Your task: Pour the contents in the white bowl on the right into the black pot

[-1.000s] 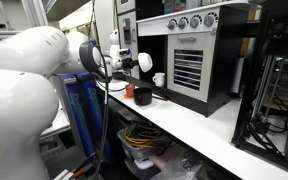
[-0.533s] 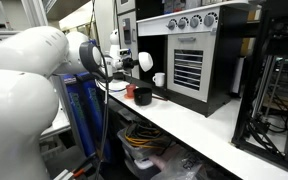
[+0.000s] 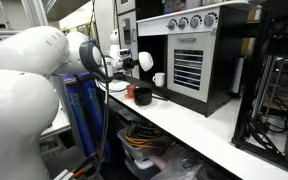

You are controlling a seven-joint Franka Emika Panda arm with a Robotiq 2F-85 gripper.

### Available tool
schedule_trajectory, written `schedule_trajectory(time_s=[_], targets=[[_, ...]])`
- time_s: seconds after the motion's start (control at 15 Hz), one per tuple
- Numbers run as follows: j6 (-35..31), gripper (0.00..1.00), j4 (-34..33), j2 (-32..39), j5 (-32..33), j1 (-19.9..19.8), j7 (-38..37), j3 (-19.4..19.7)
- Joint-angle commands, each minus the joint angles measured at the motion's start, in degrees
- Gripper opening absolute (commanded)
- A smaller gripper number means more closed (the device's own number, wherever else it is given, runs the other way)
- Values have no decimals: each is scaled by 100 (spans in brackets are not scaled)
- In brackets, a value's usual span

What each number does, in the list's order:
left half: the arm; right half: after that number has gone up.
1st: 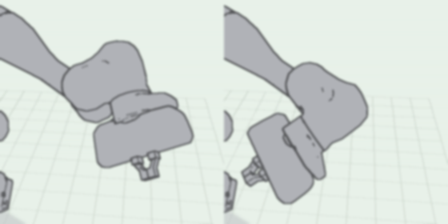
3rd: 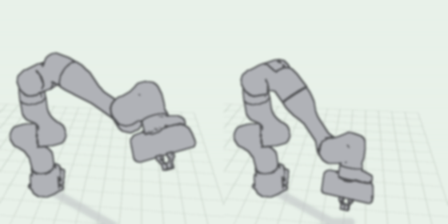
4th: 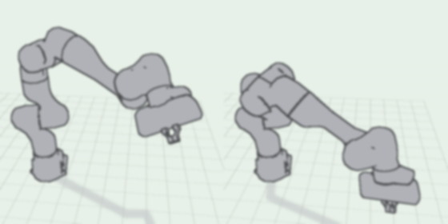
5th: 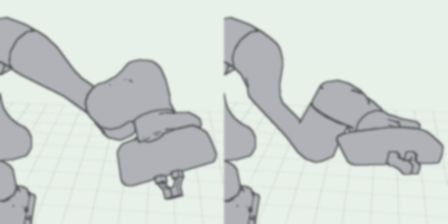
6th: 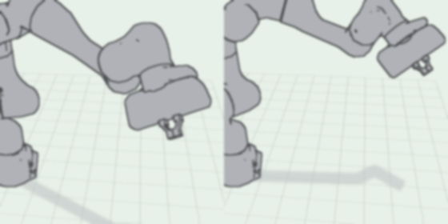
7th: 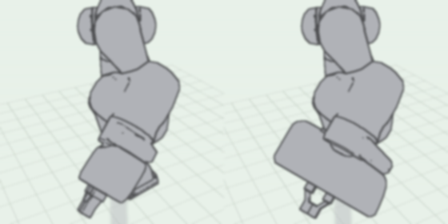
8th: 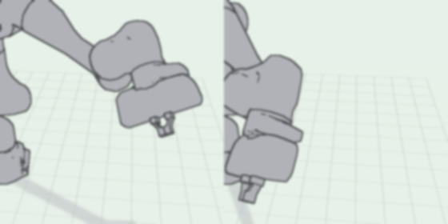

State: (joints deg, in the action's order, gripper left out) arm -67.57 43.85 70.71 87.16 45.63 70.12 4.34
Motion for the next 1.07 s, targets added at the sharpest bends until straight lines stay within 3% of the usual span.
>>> schedule_trajectory(time_s=[0.0,1.0], targets=[[102,1,271,-238,9,6,35,46],[1168,1,-742,-115,-453,-268,-498,-103]])
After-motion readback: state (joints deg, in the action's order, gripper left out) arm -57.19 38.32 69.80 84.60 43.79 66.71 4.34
